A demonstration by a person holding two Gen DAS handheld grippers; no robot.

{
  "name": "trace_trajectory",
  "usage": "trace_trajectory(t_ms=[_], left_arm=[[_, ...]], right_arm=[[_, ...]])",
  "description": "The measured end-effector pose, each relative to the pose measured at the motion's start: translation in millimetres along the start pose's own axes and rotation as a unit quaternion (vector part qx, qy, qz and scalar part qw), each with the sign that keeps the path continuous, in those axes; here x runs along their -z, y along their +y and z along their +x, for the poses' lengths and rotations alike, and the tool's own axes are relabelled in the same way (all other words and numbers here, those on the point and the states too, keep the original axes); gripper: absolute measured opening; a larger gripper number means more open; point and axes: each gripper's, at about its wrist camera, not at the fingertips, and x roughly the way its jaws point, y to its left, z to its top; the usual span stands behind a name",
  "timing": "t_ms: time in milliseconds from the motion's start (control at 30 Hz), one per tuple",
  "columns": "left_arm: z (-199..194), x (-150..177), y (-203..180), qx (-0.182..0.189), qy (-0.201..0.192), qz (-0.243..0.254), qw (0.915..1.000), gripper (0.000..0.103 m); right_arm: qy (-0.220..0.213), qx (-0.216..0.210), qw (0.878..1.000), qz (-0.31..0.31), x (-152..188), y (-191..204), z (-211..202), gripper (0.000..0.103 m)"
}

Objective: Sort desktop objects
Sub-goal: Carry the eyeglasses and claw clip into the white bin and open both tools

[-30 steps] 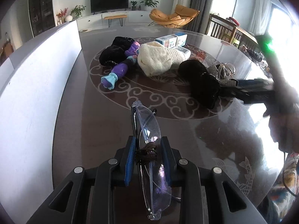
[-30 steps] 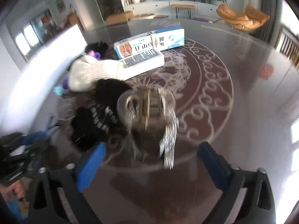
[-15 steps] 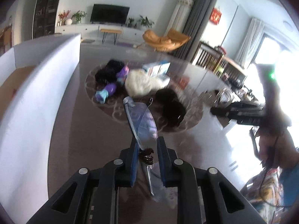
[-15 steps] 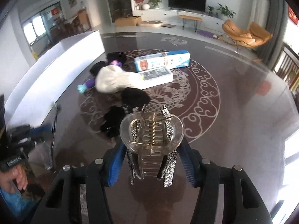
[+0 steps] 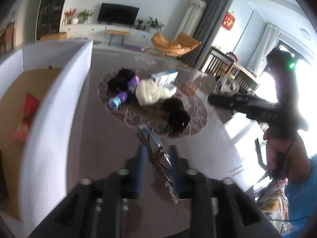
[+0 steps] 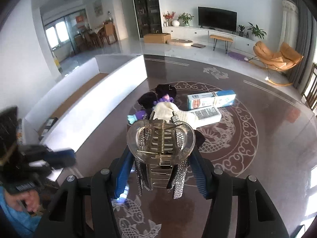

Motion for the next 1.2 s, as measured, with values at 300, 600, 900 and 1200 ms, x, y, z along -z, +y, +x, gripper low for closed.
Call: trace_trajectory(t_ms=[300,600,900,1200], left_arm=[[94.2,7.2,-42.0,-0.095,0.079,0.04,0.9915,0.059],[82.1,4.5,-23.0,-0.069,0.041,0.035,0.9962,0.021],[-50.4,-32.6,18.1,-0.028,-0.073,-0.032,0.9964,0.021],[-137.4,-56.6,173.3,-0.178,-0.076,-0.109,0.9749,0.021]], right_arm=[[-0.007,0.0,1.0,0.026,20.0,-20.3,-17.1,0.057],[-0.013,0.015,0.999,0.034,29.7,-34.2,-31.9,0.057],[-0.019,-0.032,0.999,0.031,-10.6,9.6,-13.0,0.057],[-0.003,-0.177,0.981,-0.076,-80.4,189.9,46.2,0.057]])
